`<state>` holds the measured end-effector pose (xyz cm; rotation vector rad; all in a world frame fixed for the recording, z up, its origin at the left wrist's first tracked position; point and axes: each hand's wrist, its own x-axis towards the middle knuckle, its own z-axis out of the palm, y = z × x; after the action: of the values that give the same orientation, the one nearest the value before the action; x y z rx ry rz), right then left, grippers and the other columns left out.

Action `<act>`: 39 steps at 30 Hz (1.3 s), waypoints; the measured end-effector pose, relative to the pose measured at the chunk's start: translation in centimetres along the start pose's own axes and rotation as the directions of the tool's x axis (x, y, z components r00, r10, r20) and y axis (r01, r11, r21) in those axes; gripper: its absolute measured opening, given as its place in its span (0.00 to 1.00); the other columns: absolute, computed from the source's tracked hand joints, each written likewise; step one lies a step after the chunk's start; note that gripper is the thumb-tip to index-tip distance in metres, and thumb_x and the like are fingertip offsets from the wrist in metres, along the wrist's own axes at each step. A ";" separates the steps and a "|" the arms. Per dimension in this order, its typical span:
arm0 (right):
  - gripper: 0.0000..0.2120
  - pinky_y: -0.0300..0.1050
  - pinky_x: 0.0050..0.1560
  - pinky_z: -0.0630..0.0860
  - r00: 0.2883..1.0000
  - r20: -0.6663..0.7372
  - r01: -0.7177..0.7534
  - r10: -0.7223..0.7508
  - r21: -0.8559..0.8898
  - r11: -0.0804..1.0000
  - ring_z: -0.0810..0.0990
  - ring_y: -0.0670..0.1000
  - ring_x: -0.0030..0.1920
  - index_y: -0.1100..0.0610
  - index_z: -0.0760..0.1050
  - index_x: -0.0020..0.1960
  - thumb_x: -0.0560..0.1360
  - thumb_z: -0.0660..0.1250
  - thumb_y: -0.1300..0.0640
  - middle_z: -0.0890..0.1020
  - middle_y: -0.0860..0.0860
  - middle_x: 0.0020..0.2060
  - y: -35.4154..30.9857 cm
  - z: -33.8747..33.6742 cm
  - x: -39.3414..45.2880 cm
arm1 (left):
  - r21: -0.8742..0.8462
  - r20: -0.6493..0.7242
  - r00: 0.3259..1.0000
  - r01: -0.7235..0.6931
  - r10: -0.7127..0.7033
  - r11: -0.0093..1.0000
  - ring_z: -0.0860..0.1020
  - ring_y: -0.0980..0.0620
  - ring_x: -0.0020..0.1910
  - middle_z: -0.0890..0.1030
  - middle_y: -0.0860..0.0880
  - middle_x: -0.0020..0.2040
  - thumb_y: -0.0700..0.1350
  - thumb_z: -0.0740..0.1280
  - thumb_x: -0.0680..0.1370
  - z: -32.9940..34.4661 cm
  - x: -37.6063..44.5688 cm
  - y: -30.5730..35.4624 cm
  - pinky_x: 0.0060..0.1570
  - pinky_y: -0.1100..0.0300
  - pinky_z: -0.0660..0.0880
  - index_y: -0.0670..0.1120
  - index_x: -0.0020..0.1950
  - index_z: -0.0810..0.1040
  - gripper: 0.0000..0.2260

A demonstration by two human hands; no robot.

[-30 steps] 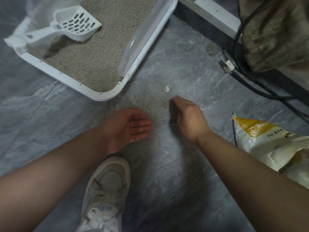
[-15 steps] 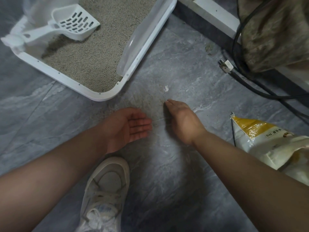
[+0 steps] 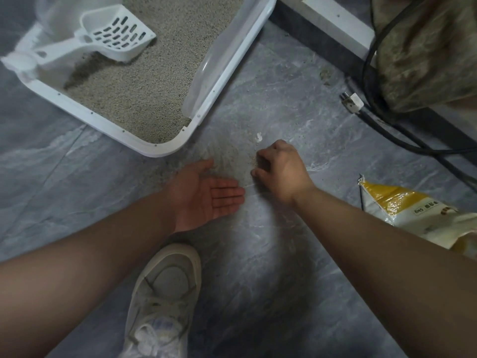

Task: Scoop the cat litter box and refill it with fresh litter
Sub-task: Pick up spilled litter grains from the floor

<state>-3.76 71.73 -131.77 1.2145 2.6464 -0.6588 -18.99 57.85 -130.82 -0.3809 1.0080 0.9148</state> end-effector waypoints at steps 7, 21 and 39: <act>0.06 0.41 0.51 0.68 0.993 -0.071 0.083 -0.091 -0.108 0.991 0.75 0.58 0.52 0.61 0.83 0.48 0.75 0.70 0.59 0.78 0.57 0.48 -0.5 0.4 -0.2 | 0.029 -0.017 1.000 -0.003 0.003 1.000 0.79 0.36 0.62 0.81 0.34 0.60 0.61 0.58 0.80 -0.5 0.2 -0.1 0.66 0.44 0.73 0.33 0.66 0.75 0.32; 0.12 0.44 0.34 0.73 0.985 -0.092 0.119 -0.148 -0.264 0.957 0.78 0.62 0.36 0.64 0.78 0.36 0.58 0.71 0.77 0.78 0.60 0.34 -1.4 1.2 -0.1 | -0.006 0.021 1.000 -0.010 0.010 1.000 0.79 0.36 0.62 0.81 0.32 0.60 0.61 0.56 0.81 -0.6 0.1 0.4 0.66 0.43 0.73 0.32 0.65 0.75 0.32; 0.03 0.49 0.48 0.75 0.990 -0.133 0.032 0.056 0.579 0.815 0.78 0.49 0.44 0.59 0.78 0.46 0.77 0.67 0.60 0.81 0.51 0.42 -10.3 0.5 -6.8 | -0.102 0.195 0.979 -0.039 0.059 0.994 0.77 0.41 0.66 0.78 0.37 0.67 0.60 0.51 0.83 1.3 -0.9 0.3 0.65 0.47 0.70 0.35 0.70 0.72 0.31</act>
<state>-7.06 60.92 -126.67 1.4574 2.6267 -1.5172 -18.75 58.44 -129.34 -0.3413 0.7951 1.0285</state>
